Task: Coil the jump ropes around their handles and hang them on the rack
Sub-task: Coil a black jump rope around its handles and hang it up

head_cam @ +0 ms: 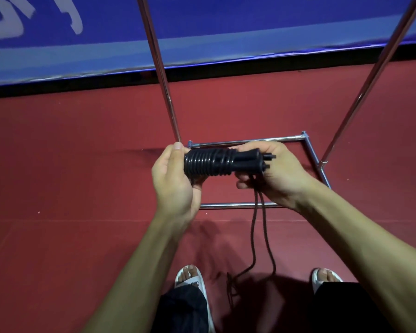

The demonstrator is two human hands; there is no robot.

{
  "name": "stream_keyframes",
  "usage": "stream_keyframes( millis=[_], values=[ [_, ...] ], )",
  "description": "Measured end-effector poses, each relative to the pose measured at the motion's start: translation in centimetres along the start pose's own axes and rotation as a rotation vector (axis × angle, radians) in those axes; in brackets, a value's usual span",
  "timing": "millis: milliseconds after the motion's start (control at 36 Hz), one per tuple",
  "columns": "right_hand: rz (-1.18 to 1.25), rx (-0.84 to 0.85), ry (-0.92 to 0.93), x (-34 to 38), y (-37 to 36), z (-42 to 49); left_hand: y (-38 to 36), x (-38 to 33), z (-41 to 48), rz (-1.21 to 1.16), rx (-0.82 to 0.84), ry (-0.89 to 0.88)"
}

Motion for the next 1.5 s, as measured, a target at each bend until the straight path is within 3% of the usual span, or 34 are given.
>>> stream_keyframes(
  millis=[250, 306, 417, 528, 639, 694, 806, 861, 1000, 1083, 1250, 1361, 1500],
  values=[
    [-0.427, -0.220, 0.205, 0.2, 0.4, -0.6, 2.3, 0.7, 1.2, -0.003, -0.313, -0.017],
    [-0.441, -0.270, 0.155, -0.3, 0.5, -0.7, 2.5, 0.7, 1.3, 0.032, -0.333, -0.049],
    [-0.358, -0.213, -0.013, -1.9, -0.7, -1.0, 3.8, 0.4, 1.9, 0.129, -0.369, -0.140],
    [-0.216, -0.181, -0.143, -2.1, -1.2, -1.4, 3.8, -1.5, 1.9, 0.291, -0.369, -0.269],
    [-0.233, -0.157, -0.211, -1.9, -1.0, -2.1, 4.1, -3.6, 1.6, 0.527, -0.404, -0.427],
    [-0.365, -0.139, -0.176, -1.6, -0.8, -2.3, 4.1, -4.1, 1.6, 0.615, -0.384, -0.488],
    [-0.987, -0.145, 0.027, 0.9, 0.2, -2.1, 2.9, -4.9, 1.0, 0.724, -0.278, -0.611],
    [-1.159, -0.152, 0.132, 2.1, 0.4, -2.1, 2.3, -4.9, 0.9, 0.774, -0.223, -0.639],
    [-1.245, -0.083, 0.336, 3.2, -0.3, -1.7, 0.0, -4.5, 0.1, 0.886, -0.008, -0.708],
    [-1.305, 0.009, 0.378, 4.0, -0.4, -1.4, -0.5, -3.8, 0.5, 0.892, 0.108, -0.633],
    [-1.087, 0.188, 0.407, 4.7, -0.8, -1.3, -1.0, -3.4, 0.0, 0.709, 0.241, -0.473],
    [-0.811, 0.270, 0.362, 5.2, -0.9, -1.7, 0.0, -2.7, 0.8, 0.594, 0.188, -0.348],
    [-0.677, 0.349, 0.311, 5.8, -0.9, -2.4, 0.4, -2.6, 1.3, 0.523, 0.180, -0.296]
  ],
)
Point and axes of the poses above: each hand's wrist, its own z-axis towards the middle knuckle, its own y-axis out of the back of the hand, x = y × z, the point moved 10 cm from there along z, towards the middle knuckle, and after that the axes turned 6 degrees about -x, right-handed, at the moved point
